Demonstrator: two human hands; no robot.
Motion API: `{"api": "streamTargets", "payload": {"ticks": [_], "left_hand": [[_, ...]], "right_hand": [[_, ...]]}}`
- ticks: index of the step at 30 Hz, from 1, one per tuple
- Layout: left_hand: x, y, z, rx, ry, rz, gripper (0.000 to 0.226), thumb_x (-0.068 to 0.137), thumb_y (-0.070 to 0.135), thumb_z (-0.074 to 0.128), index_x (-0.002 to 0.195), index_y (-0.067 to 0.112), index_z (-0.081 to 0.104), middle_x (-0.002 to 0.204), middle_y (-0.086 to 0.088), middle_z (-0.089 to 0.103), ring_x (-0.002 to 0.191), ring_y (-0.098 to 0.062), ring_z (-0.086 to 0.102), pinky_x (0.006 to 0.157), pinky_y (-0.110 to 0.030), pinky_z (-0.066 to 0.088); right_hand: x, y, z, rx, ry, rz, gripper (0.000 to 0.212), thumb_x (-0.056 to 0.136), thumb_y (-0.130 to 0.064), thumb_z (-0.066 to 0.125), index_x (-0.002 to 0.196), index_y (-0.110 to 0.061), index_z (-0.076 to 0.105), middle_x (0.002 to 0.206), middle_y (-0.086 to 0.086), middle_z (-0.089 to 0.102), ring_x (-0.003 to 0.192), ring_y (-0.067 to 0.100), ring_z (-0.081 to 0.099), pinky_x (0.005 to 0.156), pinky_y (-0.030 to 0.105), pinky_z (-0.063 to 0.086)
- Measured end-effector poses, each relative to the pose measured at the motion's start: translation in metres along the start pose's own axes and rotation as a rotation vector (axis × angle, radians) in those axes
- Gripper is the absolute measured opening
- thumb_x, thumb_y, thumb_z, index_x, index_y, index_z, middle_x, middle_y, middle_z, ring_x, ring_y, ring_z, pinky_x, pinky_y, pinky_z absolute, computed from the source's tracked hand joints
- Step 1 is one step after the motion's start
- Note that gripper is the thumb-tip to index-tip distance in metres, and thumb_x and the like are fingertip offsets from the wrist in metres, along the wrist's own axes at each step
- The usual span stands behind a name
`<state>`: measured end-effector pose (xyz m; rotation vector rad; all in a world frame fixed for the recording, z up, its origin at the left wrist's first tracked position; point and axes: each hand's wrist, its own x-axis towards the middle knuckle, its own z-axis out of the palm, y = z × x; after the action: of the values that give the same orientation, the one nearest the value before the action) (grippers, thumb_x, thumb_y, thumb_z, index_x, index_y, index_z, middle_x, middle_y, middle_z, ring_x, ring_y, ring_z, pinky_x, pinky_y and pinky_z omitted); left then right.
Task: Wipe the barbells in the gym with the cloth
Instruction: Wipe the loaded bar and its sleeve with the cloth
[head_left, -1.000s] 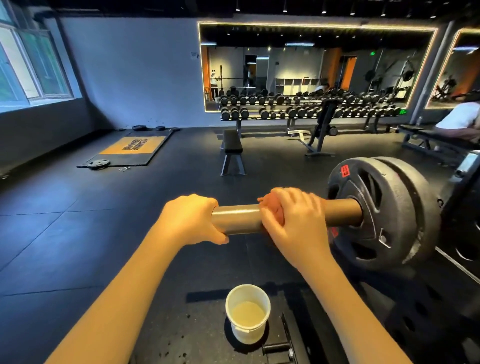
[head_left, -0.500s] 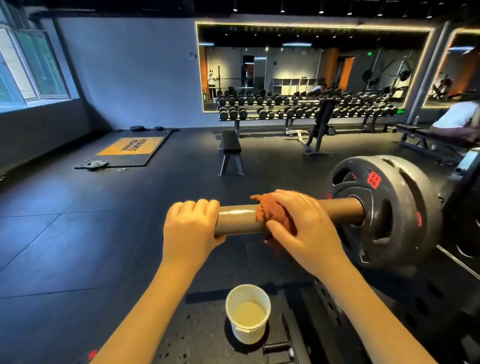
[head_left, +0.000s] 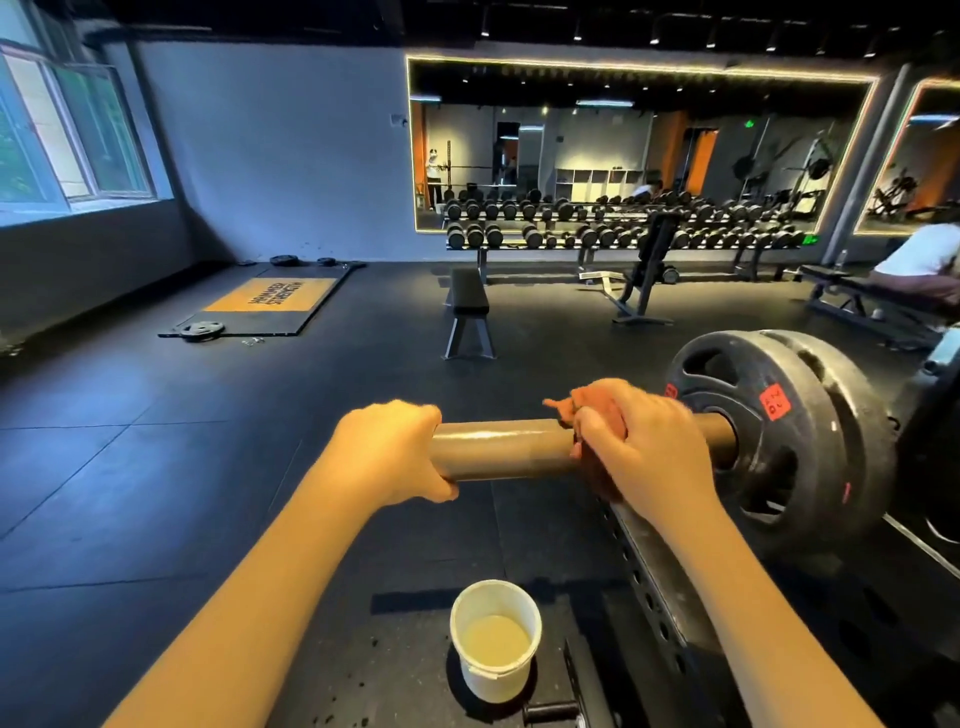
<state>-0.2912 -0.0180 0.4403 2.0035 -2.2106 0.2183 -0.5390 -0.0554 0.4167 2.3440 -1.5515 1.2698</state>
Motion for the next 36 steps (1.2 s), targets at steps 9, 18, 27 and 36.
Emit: {"api": "streamTargets", "payload": {"ticks": [9, 18, 27, 36], "left_hand": [[-0.012, 0.002, 0.022, 0.115, 0.38, 0.059, 0.05, 0.063, 0.054, 0.081, 0.097, 0.024, 0.061, 0.083, 0.007, 0.066, 0.068, -0.013, 0.057, 0.054, -0.024, 0.034], [-0.015, 0.007, 0.051, 0.137, 0.669, 0.02, 0.054, 0.044, 0.029, 0.093, 0.086, 0.007, 0.068, 0.073, -0.008, 0.065, 0.062, -0.027, 0.061, 0.061, -0.035, 0.05], [-0.011, 0.002, 0.012, 0.066, 0.252, 0.024, 0.053, 0.072, 0.055, 0.074, 0.109, 0.024, 0.052, 0.098, 0.009, 0.06, 0.087, -0.015, 0.059, 0.074, -0.03, 0.049], [-0.013, 0.0, 0.028, 0.091, 0.403, 0.043, 0.053, 0.046, 0.042, 0.092, 0.084, 0.017, 0.065, 0.07, 0.002, 0.066, 0.057, -0.017, 0.058, 0.052, -0.025, 0.036]], "right_hand": [[-0.016, -0.029, 0.011, 0.132, -0.066, -0.159, 0.04, 0.086, -0.051, 0.044, 0.118, -0.031, 0.059, 0.112, -0.014, 0.063, 0.1, 0.002, 0.052, 0.089, 0.024, 0.037], [0.0, -0.037, 0.028, 0.022, 0.049, 0.019, 0.038, 0.086, -0.05, 0.04, 0.102, -0.024, 0.064, 0.1, -0.003, 0.067, 0.088, 0.011, 0.054, 0.082, 0.027, 0.033], [0.004, -0.006, 0.008, -0.038, 0.083, 0.094, 0.049, 0.086, -0.056, 0.033, 0.101, -0.022, 0.065, 0.097, -0.003, 0.067, 0.088, 0.015, 0.055, 0.084, 0.031, 0.035], [-0.013, -0.006, -0.001, 0.077, -0.055, -0.173, 0.035, 0.084, -0.048, 0.045, 0.111, -0.031, 0.06, 0.102, -0.017, 0.062, 0.095, 0.002, 0.053, 0.085, 0.021, 0.036]]}}
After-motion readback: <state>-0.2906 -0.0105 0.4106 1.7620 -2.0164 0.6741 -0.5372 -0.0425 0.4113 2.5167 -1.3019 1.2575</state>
